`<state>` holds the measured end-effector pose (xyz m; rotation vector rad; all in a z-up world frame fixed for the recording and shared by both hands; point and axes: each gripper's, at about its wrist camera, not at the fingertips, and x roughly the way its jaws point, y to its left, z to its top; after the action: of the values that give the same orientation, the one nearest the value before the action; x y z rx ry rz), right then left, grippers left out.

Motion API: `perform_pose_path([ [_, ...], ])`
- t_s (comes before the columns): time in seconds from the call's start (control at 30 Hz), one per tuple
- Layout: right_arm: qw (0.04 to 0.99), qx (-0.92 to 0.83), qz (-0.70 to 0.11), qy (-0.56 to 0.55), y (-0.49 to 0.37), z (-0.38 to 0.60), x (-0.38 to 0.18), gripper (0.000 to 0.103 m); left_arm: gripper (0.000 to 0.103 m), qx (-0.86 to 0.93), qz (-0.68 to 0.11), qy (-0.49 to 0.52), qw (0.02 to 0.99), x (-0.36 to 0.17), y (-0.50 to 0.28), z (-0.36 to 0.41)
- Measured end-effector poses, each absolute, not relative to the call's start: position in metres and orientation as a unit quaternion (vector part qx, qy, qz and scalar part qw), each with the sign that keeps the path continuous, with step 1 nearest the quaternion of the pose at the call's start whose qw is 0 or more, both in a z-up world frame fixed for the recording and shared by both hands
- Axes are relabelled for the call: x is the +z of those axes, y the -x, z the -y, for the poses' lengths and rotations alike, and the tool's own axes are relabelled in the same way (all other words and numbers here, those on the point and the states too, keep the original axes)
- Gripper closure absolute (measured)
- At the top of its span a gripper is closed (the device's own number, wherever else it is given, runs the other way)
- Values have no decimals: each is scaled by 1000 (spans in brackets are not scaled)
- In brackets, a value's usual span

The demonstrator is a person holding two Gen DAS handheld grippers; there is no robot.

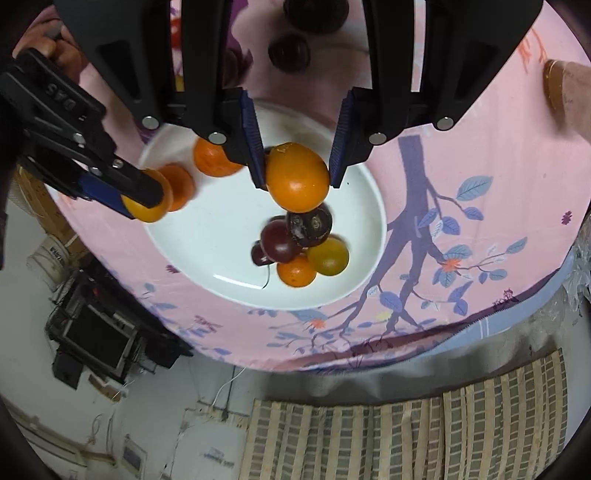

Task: Organize fruits
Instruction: 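Release the yellow tomato onto the plate with the right tool while the left releases the orange tomato, then grasp a red tomato with the right tool while the left tool grasps a dark mangosteen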

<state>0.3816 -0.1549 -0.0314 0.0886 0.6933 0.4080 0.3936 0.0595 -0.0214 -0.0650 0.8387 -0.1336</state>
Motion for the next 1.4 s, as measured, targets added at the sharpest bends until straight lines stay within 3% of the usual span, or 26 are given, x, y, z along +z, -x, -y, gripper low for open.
perform_pose_path([
  [0.1,917,201,-342,-49,-387,157,-35,65,68,-63,-415,40,907,-29,-406,-57],
  [0.13,917,200,-341,-49,-385,158,-35,60,68,-60,-418,43,905,-31,-407,-57],
  [0.17,918,200,-338,-48,-383,158,-34,55,61,-56,-420,45,905,-31,-407,-57],
  [0.2,922,198,-330,-47,-379,159,-31,55,44,-51,-418,45,906,-29,-404,-58],
  [0.27,924,202,-321,-47,-372,160,-26,54,30,-32,-401,35,915,-20,-397,-60],
  [0.33,923,212,-317,-45,-361,161,-23,54,28,-16,-387,24,922,-9,-386,-63],
  [0.43,918,228,-321,-37,-345,158,-21,52,14,-9,-367,33,930,2,-360,-76],
  [0.47,916,232,-324,-34,-339,155,-21,46,11,0,-360,33,932,1,-352,-80],
  [0.53,909,248,-334,-28,-324,147,-26,40,11,24,-355,27,934,-4,-335,-90],
  [0.9,884,255,-381,89,-272,113,-59,41,9,90,-387,46,917,-32,-298,-131],
  [1.07,870,259,-407,101,-274,108,-71,50,9,86,-385,44,918,-32,-295,-129],
  [1.4,860,259,-425,111,-277,106,-79,55,9,80,-386,43,918,-30,-293,-125],
])
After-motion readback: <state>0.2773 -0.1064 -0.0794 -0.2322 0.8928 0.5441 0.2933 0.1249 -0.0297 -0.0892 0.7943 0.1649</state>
